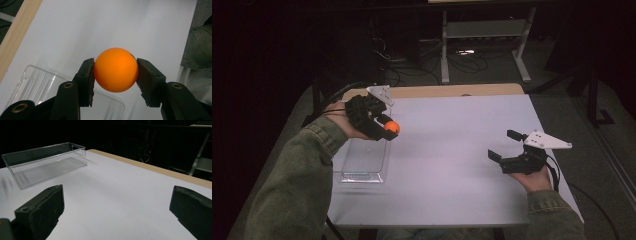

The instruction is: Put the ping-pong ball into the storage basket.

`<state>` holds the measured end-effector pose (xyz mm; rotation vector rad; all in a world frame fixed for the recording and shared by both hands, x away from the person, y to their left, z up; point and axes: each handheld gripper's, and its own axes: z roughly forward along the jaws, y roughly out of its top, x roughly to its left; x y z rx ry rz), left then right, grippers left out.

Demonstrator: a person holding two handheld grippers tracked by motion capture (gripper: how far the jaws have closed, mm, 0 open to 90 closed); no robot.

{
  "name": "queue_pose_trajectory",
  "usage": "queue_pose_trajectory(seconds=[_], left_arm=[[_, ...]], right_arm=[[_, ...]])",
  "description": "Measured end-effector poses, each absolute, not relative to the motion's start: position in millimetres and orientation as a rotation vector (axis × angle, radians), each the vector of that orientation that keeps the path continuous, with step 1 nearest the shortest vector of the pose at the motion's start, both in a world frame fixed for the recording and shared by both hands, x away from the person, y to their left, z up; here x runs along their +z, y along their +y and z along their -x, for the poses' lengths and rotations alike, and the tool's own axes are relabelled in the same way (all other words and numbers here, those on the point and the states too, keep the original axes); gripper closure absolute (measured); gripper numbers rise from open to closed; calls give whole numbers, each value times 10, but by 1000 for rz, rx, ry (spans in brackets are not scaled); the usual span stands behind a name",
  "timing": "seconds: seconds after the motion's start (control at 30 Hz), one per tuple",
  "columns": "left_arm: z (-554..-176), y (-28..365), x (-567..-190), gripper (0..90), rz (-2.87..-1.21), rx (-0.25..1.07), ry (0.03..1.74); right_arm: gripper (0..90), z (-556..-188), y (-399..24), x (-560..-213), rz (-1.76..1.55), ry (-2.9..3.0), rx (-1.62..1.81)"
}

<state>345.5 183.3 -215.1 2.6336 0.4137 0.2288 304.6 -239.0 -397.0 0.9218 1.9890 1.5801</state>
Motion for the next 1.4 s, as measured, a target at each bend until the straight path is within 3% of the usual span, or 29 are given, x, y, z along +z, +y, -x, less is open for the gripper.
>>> queue_pose_trajectory(seconds=[1.4], left_arm=[[-3453,2526,-2172,504,-2657,290,588]], right_arm=[[0,-3047,-2392,-3977,-929,1992,1568]])
